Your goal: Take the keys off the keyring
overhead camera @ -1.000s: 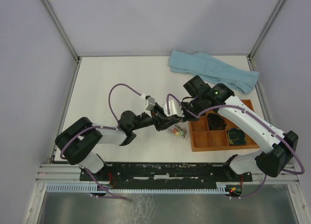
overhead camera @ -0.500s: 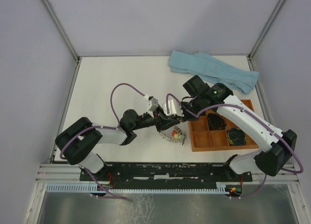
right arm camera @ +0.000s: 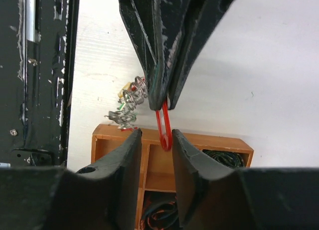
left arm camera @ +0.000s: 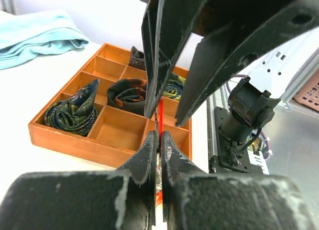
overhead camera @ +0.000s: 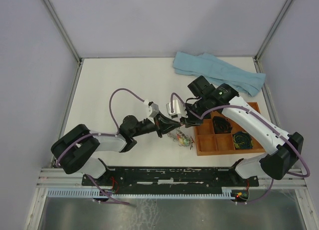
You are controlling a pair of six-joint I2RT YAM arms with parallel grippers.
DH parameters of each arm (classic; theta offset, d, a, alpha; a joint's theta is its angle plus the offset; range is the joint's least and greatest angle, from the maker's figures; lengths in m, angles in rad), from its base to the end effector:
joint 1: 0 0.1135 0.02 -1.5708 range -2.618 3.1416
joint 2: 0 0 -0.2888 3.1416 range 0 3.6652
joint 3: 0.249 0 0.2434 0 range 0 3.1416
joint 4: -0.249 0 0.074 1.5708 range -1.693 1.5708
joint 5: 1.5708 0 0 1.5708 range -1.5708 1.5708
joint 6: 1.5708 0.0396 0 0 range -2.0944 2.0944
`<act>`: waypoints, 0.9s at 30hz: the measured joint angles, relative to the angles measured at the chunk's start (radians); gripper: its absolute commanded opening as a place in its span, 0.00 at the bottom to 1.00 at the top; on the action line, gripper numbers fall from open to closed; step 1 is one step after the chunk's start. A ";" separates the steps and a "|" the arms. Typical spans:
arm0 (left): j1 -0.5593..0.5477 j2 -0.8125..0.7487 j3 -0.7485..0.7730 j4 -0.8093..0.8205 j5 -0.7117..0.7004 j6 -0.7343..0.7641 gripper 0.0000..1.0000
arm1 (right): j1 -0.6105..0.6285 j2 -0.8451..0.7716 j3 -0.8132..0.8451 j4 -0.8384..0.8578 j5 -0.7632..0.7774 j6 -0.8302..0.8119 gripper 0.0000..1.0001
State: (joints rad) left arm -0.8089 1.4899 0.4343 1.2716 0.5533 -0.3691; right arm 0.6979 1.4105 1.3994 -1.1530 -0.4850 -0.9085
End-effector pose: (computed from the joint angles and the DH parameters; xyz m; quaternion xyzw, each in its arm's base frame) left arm 0.1715 -0.2099 0.2487 0.3392 0.5420 -0.5588 0.5282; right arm 0.1824 0.1771 0.3558 -0.7178 0.6253 0.2133 0.2197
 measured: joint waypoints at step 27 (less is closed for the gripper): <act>-0.013 -0.183 -0.189 0.243 -0.186 0.001 0.03 | -0.115 -0.090 -0.106 0.383 -0.594 0.501 0.57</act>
State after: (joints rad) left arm -0.8223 1.3071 0.2455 1.5146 0.3672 -0.3679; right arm 0.5831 1.3209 1.2938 -0.7704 -1.0786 -0.4072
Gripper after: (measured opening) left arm 0.053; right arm 0.572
